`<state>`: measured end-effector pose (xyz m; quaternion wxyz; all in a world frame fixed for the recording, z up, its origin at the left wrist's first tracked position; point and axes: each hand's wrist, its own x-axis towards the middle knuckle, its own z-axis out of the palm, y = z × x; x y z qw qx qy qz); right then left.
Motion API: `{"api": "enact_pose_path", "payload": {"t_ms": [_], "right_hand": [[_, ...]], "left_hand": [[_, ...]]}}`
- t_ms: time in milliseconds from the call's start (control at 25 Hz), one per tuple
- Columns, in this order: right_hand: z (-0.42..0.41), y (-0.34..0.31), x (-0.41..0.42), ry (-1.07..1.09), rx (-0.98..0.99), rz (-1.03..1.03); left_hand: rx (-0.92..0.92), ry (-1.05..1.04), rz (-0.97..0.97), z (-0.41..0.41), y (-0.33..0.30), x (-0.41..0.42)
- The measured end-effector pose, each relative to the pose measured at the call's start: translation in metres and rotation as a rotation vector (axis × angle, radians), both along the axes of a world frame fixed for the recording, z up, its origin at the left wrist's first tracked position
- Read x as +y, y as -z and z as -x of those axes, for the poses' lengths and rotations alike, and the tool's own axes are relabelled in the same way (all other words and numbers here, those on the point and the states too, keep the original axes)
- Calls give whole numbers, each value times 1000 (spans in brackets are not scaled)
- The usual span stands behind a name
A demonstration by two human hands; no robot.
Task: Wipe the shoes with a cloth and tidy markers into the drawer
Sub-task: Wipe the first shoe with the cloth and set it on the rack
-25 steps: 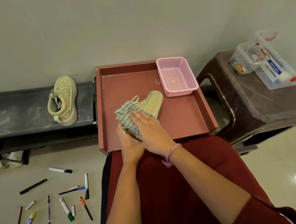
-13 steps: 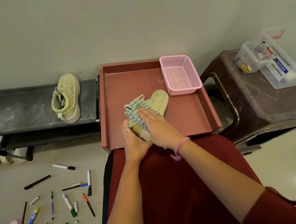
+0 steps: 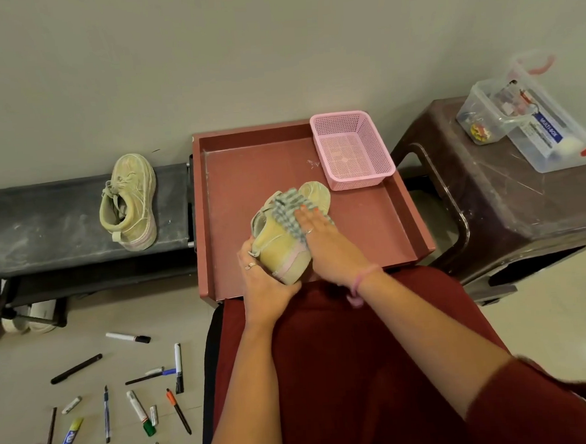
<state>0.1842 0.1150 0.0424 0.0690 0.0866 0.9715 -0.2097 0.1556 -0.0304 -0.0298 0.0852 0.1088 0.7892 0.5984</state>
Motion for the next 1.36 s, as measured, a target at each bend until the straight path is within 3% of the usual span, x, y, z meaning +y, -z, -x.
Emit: {"api": "enact_pose_path", "payload": {"t_ms": [160, 280, 440, 720, 880, 1000, 1360], "right_hand": [[27, -2, 14, 77, -72, -16], [-3, 8, -18, 51, 31, 129], [-28, 18, -27, -18, 111, 95], [42, 9, 33, 160, -97, 106], [-8, 21, -29, 119, 36, 226], [-27, 26, -35, 45, 101, 201], [45, 12, 37, 106, -114, 133]], "left_hand": [[50, 11, 63, 0, -2, 0], [42, 11, 60, 2, 1, -3], [-18, 10, 22, 3, 1, -4], [20, 20, 58, 4, 0, -1], [-38, 21, -23, 8, 4, -5], [-51, 29, -19, 6, 4, -6], [-7, 20, 94, 7, 0, -5]]}}
